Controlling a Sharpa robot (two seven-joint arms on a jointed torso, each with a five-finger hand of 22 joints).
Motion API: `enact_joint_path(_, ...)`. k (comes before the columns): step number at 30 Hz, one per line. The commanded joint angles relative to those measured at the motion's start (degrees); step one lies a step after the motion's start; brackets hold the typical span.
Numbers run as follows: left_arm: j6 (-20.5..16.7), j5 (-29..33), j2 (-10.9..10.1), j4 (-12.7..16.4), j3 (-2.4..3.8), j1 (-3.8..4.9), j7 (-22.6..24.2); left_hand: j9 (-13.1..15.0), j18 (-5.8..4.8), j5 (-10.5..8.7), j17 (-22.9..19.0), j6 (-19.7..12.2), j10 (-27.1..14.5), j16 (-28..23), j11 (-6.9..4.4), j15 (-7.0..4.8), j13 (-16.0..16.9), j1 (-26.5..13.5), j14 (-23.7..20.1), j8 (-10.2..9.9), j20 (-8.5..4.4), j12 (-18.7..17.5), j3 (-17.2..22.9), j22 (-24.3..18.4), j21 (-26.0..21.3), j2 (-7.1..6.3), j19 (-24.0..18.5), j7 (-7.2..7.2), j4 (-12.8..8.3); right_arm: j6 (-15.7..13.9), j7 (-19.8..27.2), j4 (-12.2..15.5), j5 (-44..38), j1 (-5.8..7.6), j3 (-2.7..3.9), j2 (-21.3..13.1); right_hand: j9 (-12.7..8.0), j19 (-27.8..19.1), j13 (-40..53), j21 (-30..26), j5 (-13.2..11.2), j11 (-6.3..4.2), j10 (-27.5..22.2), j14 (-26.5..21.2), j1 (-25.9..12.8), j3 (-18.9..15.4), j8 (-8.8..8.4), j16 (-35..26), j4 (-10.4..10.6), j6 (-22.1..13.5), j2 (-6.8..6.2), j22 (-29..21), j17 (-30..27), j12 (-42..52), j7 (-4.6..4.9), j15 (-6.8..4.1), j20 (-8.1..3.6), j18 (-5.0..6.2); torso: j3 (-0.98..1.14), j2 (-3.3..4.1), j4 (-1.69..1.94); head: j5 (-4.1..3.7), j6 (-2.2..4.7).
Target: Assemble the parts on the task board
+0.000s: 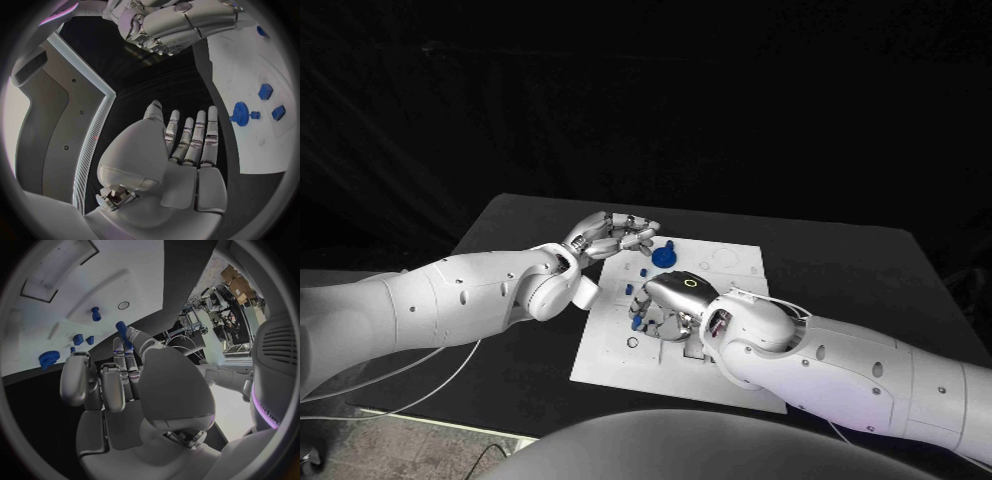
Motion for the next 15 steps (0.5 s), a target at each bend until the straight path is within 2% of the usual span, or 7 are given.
enact_joint_path(1,0.4,0.6,0.1,0.2,0.04,0.02,0.5,-0.1,-0.63,0.36,0.0,-0.3,-0.3,0.3,0.21,0.08,0.0,0.0,-0.4,0.3,-0.11,0.4,-0.1,0.0,-0.2,0.71,0.4,0.26,0.1,1.7,0.3,-1.0,-4.3,-0.51,0.02,0.8,3.9,0.4,-0.1,0.3,0.5,0.08,0.4,1.4,0.1,0.3,-0.04,0.1,-0.2,-0.2,0.24,9.7,3.0,-0.3,0.04,-0.24,0.11,-0.70,0.05,0.04,0.01,0.20,0.01)
enact_joint_path(10,0.6,0.6,0.3,0.0,0.04,0.01,0.5,-0.1,-0.65,0.40,-0.1,-0.3,-0.3,0.4,0.22,0.09,-0.1,-0.1,-0.5,0.3,-0.13,0.4,-0.1,0.1,-0.3,0.87,0.4,0.25,0.2,2.5,0.1,-2.0,-5.8,-1.39,0.02,1.6,4.0,0.4,-0.1,0.3,0.8,0.09,0.5,1.3,0.1,0.4,-0.06,0.1,-0.3,-0.3,0.25,9.6,3.0,-0.5,0.05,-0.23,0.11,-0.69,-0.04,-0.01,-0.12,0.57,0.01)
enact_joint_path(15,0.6,0.7,0.5,-0.2,0.04,0.01,0.6,-0.1,-0.65,0.40,-0.1,-0.3,-0.3,0.4,0.22,0.09,-0.1,-0.1,-0.5,0.3,-0.13,0.4,-0.1,0.1,-0.3,0.87,0.4,0.25,0.2,3.1,0.1,-2.1,-6.0,-1.55,0.02,1.6,4.0,0.4,-0.1,0.3,0.8,0.09,0.5,1.3,0.2,0.5,-0.06,0.1,-0.3,-0.3,0.26,9.6,3.0,-0.5,0.05,-0.23,0.11,-0.69,0.01,-0.05,-0.11,0.58,0.01)
